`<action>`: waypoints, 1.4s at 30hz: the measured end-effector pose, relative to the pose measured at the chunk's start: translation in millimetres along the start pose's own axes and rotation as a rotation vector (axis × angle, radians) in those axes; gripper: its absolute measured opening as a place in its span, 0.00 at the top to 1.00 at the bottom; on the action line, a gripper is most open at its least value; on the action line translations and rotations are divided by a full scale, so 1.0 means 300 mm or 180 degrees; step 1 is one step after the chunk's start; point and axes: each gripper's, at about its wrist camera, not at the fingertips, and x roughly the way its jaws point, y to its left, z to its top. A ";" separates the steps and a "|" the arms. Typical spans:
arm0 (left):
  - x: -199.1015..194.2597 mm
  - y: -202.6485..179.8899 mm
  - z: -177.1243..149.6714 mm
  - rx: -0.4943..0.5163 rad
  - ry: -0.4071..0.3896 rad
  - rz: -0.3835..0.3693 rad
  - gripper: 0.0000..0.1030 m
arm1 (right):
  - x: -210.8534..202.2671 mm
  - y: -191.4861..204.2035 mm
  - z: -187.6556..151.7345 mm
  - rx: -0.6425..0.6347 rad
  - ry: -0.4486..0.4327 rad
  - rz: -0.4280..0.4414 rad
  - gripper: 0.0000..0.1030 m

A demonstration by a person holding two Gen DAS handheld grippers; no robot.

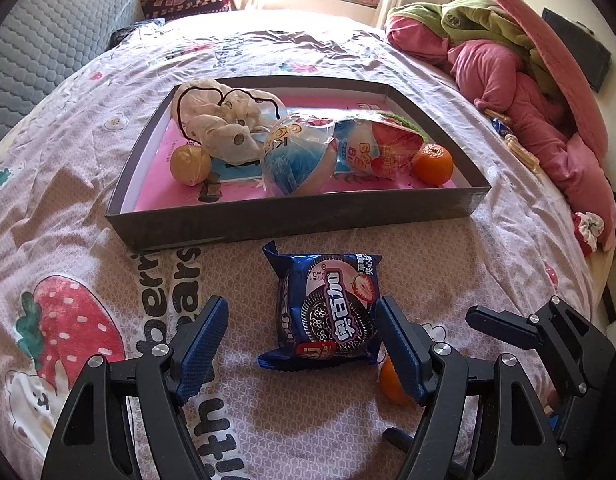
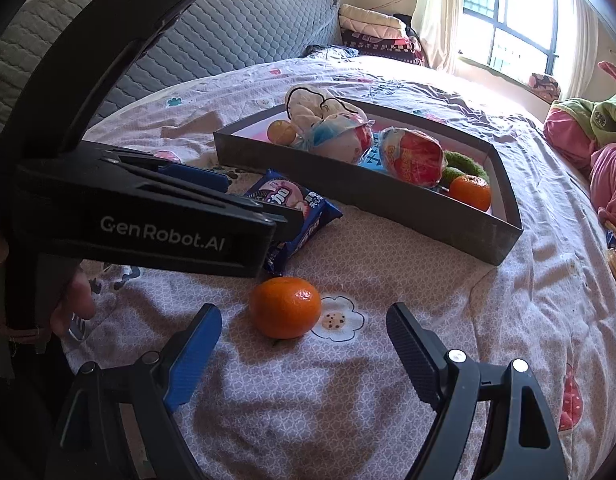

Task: Organize objects
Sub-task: 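Move the left gripper to the blue snack pack while the right approaches the orange, then close the left gripper on the blue snack pack while the right grasps the orange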

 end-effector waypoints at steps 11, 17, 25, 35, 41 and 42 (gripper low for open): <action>0.031 -0.026 0.001 0.0020 0.0061 0.0005 0.25 | 0.030 0.006 0.010 0.0066 0.0083 -0.0044 0.29; 0.044 -0.037 0.002 0.0029 0.0069 0.0057 0.25 | 0.044 0.021 0.009 0.0024 0.0114 -0.0081 0.45; 0.048 -0.040 0.003 0.0026 0.0076 0.0065 0.26 | 0.049 0.027 0.002 0.0022 0.0139 -0.0041 0.54; 0.052 -0.048 0.005 0.0060 0.0095 0.0045 0.39 | 0.046 0.021 -0.002 0.0100 0.0154 0.0054 0.63; 0.052 -0.049 0.008 0.0059 0.0102 0.0033 0.44 | 0.041 0.009 -0.005 0.0133 0.0160 0.0066 0.63; 0.049 -0.045 0.009 0.0034 0.0095 0.0024 0.46 | 0.039 0.006 -0.006 0.0130 0.0159 0.0053 0.63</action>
